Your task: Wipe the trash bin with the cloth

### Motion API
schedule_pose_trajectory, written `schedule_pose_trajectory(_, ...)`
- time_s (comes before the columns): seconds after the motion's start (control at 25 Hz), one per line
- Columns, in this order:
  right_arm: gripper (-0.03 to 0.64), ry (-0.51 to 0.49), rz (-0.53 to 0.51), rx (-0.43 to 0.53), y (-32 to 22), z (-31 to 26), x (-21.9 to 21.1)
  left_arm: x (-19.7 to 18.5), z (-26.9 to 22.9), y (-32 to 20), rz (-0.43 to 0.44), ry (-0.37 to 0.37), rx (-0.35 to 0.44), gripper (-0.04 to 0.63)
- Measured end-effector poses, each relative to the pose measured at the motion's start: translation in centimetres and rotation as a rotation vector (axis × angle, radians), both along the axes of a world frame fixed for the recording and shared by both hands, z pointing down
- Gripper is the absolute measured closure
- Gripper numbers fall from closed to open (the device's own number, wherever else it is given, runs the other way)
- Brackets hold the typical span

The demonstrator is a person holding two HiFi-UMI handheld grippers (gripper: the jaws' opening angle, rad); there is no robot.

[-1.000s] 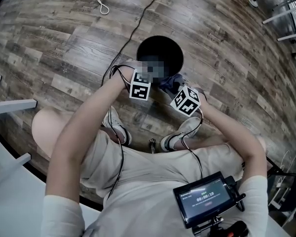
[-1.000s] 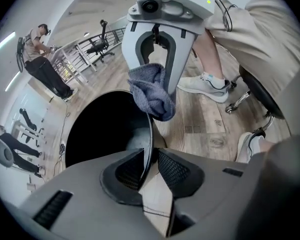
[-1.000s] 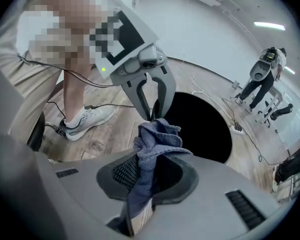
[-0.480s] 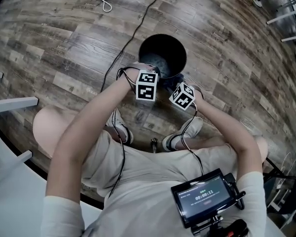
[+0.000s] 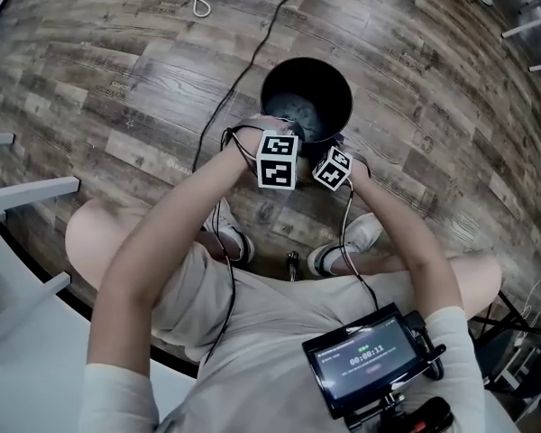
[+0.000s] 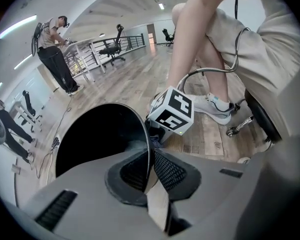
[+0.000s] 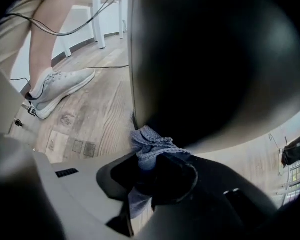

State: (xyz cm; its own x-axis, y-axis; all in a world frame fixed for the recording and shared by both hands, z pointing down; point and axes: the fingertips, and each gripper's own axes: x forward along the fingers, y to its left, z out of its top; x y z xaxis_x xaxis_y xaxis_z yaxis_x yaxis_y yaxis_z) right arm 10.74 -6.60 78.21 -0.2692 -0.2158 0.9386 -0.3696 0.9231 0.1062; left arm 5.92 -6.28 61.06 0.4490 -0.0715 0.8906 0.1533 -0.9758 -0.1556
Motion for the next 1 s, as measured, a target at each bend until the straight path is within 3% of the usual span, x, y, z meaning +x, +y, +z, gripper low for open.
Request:
schedule_pose_trajectory(0.4,0.552,0.046,0.078,-0.038,-1.3,3.6,0.9,0.6,0.0,-0.3,-0.098,-0.008,-0.009,0.551)
schedule_pose_trajectory(0.52,0.552,0.049,0.057,-0.039,-0.5,2.5,0.9,0.9,0.1,-0.1,-0.122,0.006,-0.003,0.551)
schedule_pose_trajectory(0.68,0.552,0.014,-0.044,-0.048,2.1,-1.3,-0.2,0.6,-0.3,0.1,-0.125,0.038,-0.061,0.522)
schedule_pose_trajectory(0.76,0.552,-0.027,-0.11,-0.06,4.0,-3.9,-0.7,-0.5,-0.1,-0.3,-0.078,-0.008,-0.019,0.47)
schedule_pose_trajectory(0.88,0.552,-0.094,-0.146,-0.073,6.4,-7.9,-0.7,-2.7,0.7,-1.1,0.032,-0.104,0.101,0.468)
schedule_pose_trajectory(1.0,0.552,-0.131,-0.16,-0.041,7.3,-12.0,-0.8,-3.9,1.2,-1.8,0.082,-0.127,0.187,0.469)
